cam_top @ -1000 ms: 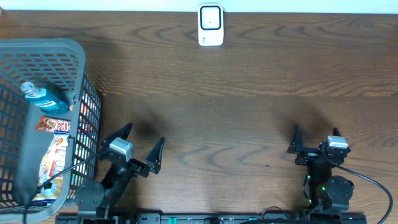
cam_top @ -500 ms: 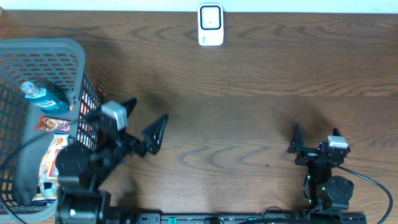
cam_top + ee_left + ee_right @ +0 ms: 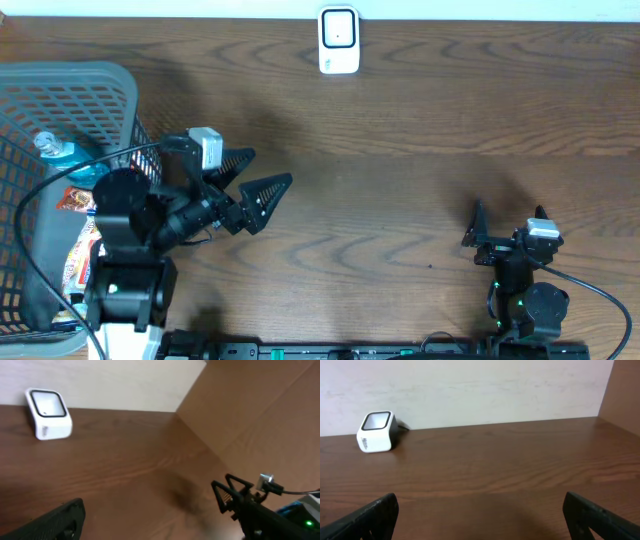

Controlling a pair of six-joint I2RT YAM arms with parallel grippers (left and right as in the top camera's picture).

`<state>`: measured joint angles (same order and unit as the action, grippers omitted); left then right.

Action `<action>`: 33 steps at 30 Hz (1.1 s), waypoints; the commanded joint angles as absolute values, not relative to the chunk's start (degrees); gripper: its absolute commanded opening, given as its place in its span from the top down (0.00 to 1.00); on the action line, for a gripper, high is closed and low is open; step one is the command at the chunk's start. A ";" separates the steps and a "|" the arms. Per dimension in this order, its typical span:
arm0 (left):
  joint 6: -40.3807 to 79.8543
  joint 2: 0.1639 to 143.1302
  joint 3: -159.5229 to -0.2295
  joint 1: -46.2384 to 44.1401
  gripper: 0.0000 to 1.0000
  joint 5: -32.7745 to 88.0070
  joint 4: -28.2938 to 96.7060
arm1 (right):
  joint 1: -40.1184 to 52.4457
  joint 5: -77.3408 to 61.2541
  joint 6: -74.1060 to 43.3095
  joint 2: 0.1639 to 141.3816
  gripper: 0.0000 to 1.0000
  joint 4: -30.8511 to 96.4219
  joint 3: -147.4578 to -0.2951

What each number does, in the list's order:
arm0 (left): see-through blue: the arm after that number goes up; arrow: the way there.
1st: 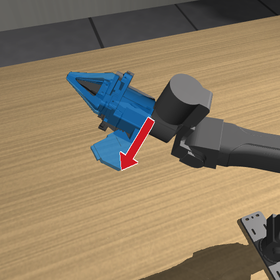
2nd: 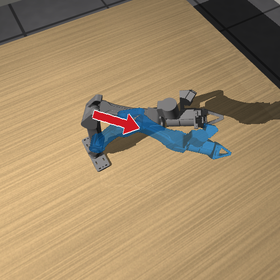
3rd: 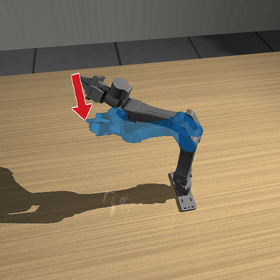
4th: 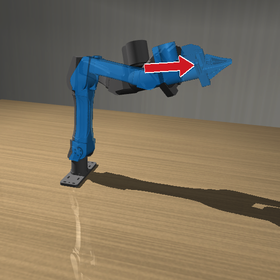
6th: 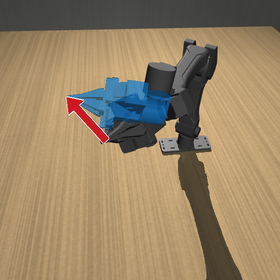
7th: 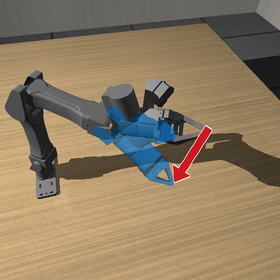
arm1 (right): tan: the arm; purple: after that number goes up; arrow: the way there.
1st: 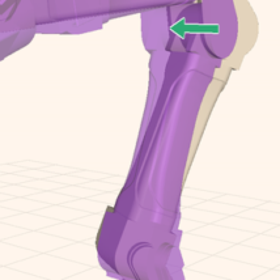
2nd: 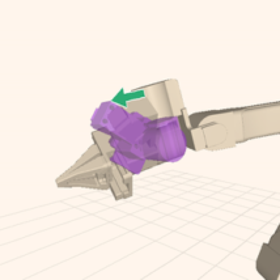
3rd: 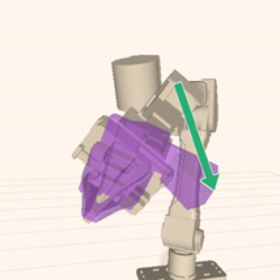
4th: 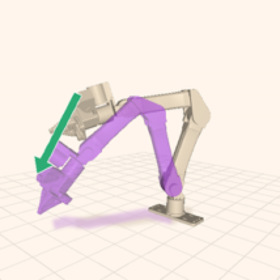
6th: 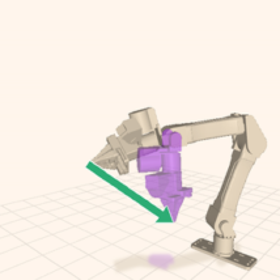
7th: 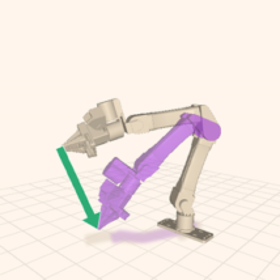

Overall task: Scan the item barcode
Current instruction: 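Raise the left gripper and reach down into the grey basket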

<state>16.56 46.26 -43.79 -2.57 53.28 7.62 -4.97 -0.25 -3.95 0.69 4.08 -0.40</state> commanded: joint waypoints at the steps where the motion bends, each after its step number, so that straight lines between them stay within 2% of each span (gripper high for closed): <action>1: 20.29 46.74 -44.34 -2.31 0.02 56.55 4.49 | -5.28 -0.40 -4.67 0.32 0.01 4.32 -0.32; 5: 24.58 46.74 -47.00 -1.78 0.02 54.65 0.27 | -5.28 -0.40 -4.67 0.32 0.01 4.32 -0.32; 10: 28.80 48.51 -55.77 2.94 0.02 50.57 1.87 | -5.28 -0.40 -4.67 0.32 0.01 4.32 -0.32; 16: 29.30 54.98 -70.91 14.41 0.02 39.24 20.01 | -5.28 -0.40 -4.67 0.32 0.01 4.32 -0.32; 18: 29.89 58.78 -77.52 19.64 0.02 30.81 30.57 | -5.28 -0.40 -4.67 0.32 0.01 4.32 -0.32; 22: 31.07 63.79 -84.03 24.97 0.02 18.48 41.12 | -5.28 -0.40 -4.67 0.32 0.01 4.32 -0.32; 25: 32.47 66.92 -85.06 27.24 0.02 10.39 43.83 | -5.28 -0.40 -4.67 0.32 0.01 4.32 -0.32; 28: 39.57 70.22 -85.03 28.32 0.02 3.16 46.57 | -5.28 -0.40 -4.67 0.32 0.01 4.32 -0.32; 33: 46.13 76.31 -85.03 28.34 0.03 -0.12 45.56 | -5.28 -0.40 -4.67 0.32 0.01 4.32 -0.32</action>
